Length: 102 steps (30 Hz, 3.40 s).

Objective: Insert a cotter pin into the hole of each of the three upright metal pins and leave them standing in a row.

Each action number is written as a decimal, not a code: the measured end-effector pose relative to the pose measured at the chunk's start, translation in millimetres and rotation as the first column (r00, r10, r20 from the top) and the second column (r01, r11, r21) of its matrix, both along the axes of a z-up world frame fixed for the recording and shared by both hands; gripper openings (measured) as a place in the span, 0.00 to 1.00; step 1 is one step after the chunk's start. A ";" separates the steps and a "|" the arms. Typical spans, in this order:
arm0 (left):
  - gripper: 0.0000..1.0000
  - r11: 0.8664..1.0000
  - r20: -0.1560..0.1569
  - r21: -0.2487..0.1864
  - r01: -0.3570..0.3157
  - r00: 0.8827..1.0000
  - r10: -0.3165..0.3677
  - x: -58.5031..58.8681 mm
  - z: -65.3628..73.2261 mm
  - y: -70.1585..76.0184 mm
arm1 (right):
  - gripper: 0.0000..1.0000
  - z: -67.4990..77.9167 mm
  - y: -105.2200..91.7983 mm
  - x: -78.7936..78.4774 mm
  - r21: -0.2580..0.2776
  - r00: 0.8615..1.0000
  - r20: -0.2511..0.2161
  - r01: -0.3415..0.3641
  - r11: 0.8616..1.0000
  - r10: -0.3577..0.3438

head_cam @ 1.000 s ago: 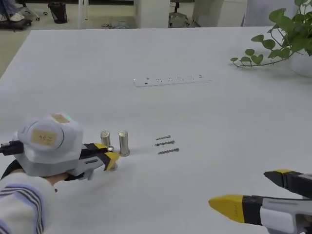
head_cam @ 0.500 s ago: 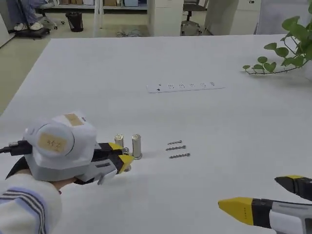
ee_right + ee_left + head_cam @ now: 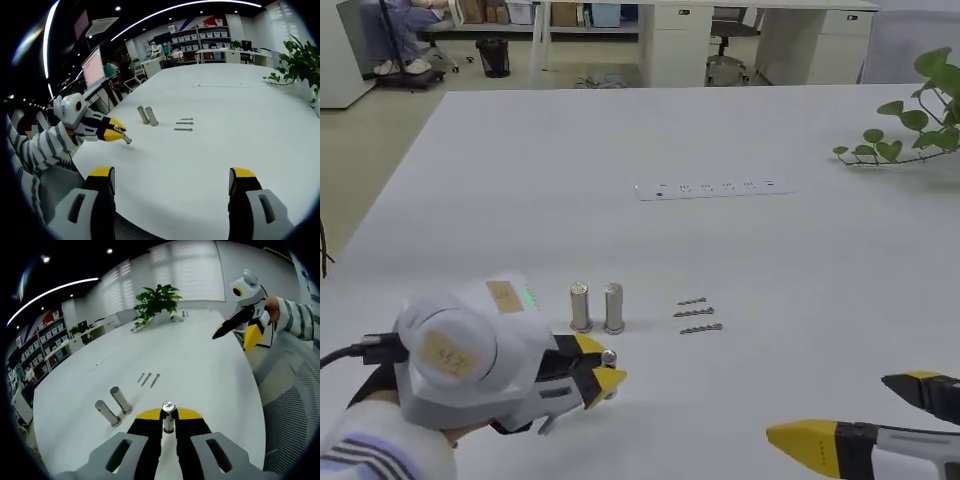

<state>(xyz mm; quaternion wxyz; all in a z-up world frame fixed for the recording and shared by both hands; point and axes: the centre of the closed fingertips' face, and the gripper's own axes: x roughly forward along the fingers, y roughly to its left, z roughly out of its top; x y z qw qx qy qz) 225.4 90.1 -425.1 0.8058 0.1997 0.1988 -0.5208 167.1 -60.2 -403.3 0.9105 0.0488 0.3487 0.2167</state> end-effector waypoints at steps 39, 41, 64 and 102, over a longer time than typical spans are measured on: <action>0.05 0.998 -0.016 0.020 0.052 0.999 -0.052 -11.5 -30.3 -2.7 | 0.92 -8.5 5.5 -3.8 -0.002 1.000 -0.030 -0.009 1.000 0.009; 0.05 0.998 -0.008 0.021 0.056 0.998 -0.056 -12.0 -30.3 -3.4 | 0.92 -8.8 5.7 -3.9 -0.002 1.000 -0.030 -0.010 1.000 0.010; 0.53 0.998 -0.113 -0.062 0.021 0.993 -0.028 -36.9 -17.0 2.7 | 0.91 -6.2 7.7 -5.6 0.001 0.999 -0.027 -0.022 1.000 0.022; 0.99 0.943 -0.230 -0.202 -0.263 0.949 0.216 -68.4 16.1 72.1 | 0.70 22.3 3.0 50.6 -0.274 0.968 -0.025 -0.246 0.930 0.249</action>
